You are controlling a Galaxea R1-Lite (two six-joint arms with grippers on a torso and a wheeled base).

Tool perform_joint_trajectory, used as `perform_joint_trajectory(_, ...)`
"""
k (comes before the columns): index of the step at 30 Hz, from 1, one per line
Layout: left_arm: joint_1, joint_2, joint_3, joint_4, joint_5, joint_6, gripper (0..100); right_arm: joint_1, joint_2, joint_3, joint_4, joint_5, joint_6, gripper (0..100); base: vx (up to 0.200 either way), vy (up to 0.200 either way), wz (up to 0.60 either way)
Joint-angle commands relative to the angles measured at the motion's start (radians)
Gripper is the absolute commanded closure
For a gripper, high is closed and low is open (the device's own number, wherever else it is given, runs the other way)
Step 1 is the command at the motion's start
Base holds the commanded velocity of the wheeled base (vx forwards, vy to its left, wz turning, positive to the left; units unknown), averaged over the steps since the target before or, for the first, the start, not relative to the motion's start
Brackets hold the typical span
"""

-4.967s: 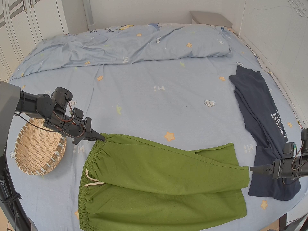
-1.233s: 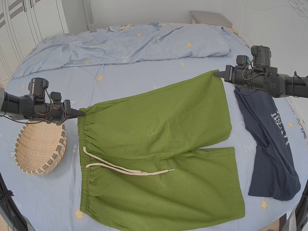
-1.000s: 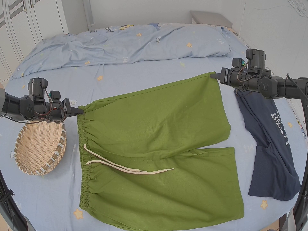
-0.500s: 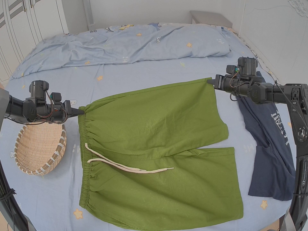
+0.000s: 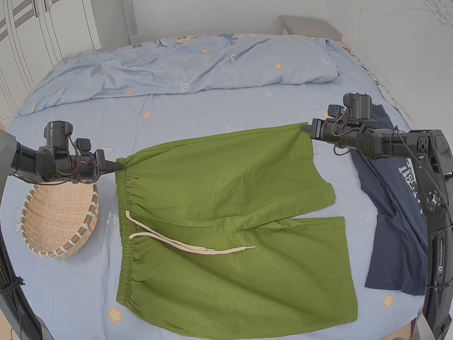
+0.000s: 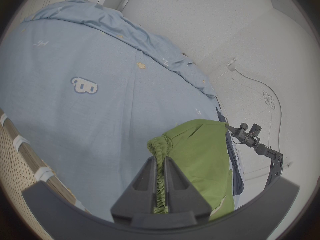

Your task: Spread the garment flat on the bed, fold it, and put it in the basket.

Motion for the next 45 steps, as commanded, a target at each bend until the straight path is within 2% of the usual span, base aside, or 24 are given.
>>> perform_joint_trajectory(1, 0.001, 0.009, -0.002, 0.0, 0.0, 0.0, 100, 0.002, 0.013, -0.003, 0.0, 0.0, 0.0, 100, 0.0, 0.0, 0.0)
perform_joint_trajectory(2, 0.001, 0.009, -0.002, -0.001, 0.0, 0.0, 100, 0.002, 0.015, -0.003, 0.0, -0.001, 0.0, 100, 0.0, 0.0, 0.0)
perform_joint_trajectory(3, 0.001, 0.009, -0.003, -0.001, 0.0, 0.0, 0, 0.002, 0.015, -0.003, 0.002, -0.001, 0.0, 100, 0.0, 0.0, 0.0)
perform_joint_trajectory(6, 0.0, 0.012, -0.006, -0.001, 0.0, 0.0, 0, 0.005, 0.024, -0.013, 0.002, -0.001, 0.001, 100, 0.0, 0.0, 0.0)
perform_joint_trajectory(7, -0.002, 0.014, -0.006, -0.001, 0.0, 0.0, 0, 0.005, 0.029, -0.016, 0.002, -0.003, 0.001, 0, 0.0, 0.0, 0.0)
perform_joint_trajectory(23, -0.023, -0.037, 0.032, -0.021, 0.0, -0.003, 0, 0.002, -0.024, 0.006, 0.003, -0.029, 0.023, 0, 0.0, 0.0, 0.0)
perform_joint_trajectory(28, -0.042, -0.121, 0.1, -0.021, -0.002, -0.083, 0, -0.024, -0.254, 0.247, 0.0, -0.018, 0.072, 0, 0.0, 0.0, 0.0)
perform_joint_trajectory(29, -0.045, -0.166, 0.155, -0.02, -0.005, -0.122, 0, -0.026, -0.349, 0.385, -0.007, -0.017, 0.084, 0, 0.0, 0.0, 0.0)
perform_joint_trajectory(30, -0.045, -0.173, 0.165, -0.021, -0.008, -0.128, 0, -0.026, -0.364, 0.409, -0.009, -0.017, 0.084, 0, 0.0, 0.0, 0.0)
perform_joint_trajectory(31, -0.052, -0.21, 0.238, -0.021, -0.014, -0.149, 0, -0.032, -0.447, 0.543, -0.009, -0.015, 0.087, 0, 0.0, 0.0, 0.0)
perform_joint_trajectory(35, -0.057, -0.305, 0.472, -0.024, -0.025, -0.154, 0, -0.03, -0.611, 0.868, -0.047, -0.015, 0.089, 0, 0.0, 0.0, 0.0)
perform_joint_trajectory(37, -0.056, -0.333, 0.537, -0.026, -0.037, -0.152, 0, -0.029, -0.64, 0.951, -0.087, -0.015, 0.089, 0, 0.0, 0.0, 0.0)
perform_joint_trajectory(38, -0.051, -0.382, 0.646, -0.034, -0.083, -0.149, 0, -0.024, -0.669, 1.078, -0.185, -0.018, 0.09, 0, 0.0, 0.0, 0.0)
perform_joint_trajectory(40, -0.042, -0.423, 0.728, -0.047, -0.129, -0.148, 0, -0.023, -0.685, 1.182, -0.282, -0.021, 0.09, 0, 0.0, 0.0, 0.0)
perform_joint_trajectory(41, -0.036, -0.469, 0.819, -0.07, -0.167, -0.146, 0, -0.027, -0.696, 1.285, -0.388, -0.027, 0.087, 0, 0.0, 0.0, 0.0)
perform_joint_trajectory(45, -0.028, -0.558, 1.008, -0.139, -0.173, -0.132, 0, -0.033, -0.74, 1.474, -0.56, -0.024, 0.109, 0, 0.0, 0.0, 0.0)
